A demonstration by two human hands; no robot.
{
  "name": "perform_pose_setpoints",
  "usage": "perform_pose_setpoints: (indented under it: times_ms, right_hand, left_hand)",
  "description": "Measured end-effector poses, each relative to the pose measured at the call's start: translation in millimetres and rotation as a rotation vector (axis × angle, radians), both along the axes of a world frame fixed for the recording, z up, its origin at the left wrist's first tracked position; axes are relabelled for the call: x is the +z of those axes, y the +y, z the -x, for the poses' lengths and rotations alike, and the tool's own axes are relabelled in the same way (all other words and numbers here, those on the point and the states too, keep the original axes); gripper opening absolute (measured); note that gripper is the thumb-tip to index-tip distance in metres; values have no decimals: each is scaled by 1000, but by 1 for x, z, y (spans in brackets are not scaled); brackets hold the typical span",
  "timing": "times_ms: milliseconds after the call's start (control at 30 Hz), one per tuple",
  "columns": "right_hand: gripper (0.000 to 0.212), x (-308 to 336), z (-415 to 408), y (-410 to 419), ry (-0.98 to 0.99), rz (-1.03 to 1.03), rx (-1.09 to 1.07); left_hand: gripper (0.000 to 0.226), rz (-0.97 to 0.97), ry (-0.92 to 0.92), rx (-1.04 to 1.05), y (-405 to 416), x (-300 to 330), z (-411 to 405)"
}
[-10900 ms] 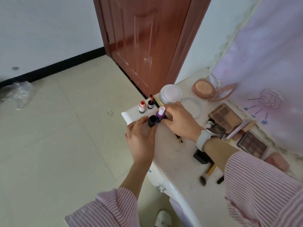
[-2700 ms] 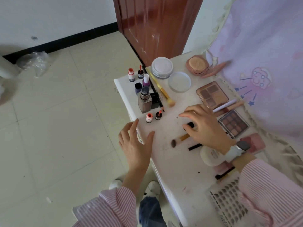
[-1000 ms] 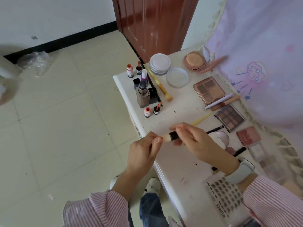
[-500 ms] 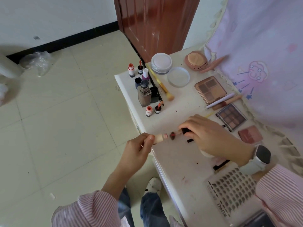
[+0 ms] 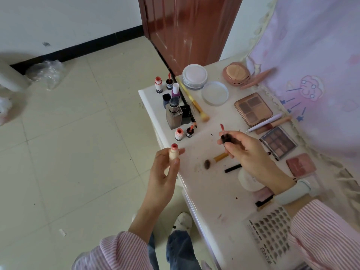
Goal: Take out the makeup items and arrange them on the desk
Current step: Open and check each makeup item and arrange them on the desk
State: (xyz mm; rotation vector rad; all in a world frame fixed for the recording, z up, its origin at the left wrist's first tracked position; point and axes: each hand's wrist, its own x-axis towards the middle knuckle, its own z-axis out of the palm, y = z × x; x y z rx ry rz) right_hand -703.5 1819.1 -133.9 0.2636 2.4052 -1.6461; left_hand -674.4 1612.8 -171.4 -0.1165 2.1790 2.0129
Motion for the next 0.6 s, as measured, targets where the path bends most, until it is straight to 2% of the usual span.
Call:
perform_pose_setpoints:
  times_ms: [67, 133, 200, 333, 467, 600]
  right_hand:
    - [24, -2, 3, -8, 30, -21, -8]
    - [28, -8, 6, -17, 101, -63, -10]
    - [24, -16, 8, -25, 173, -186, 31]
    - [24, -30, 13, -37, 288, -398, 35]
    - [25, -37, 18, -44, 271, -422, 54]
    - [22, -41, 21, -46, 238, -460, 76]
  left_hand:
    - [12, 80, 25, 131, 6, -2, 1]
    - [21, 147, 51, 225, 12, -1, 4]
    - [28, 226, 69, 255, 19, -2, 7]
    - [20, 432, 123, 309, 33, -8, 13]
    - [22, 522, 154, 344, 37, -15, 16]
    - [22, 533, 157, 344, 41, -18, 20]
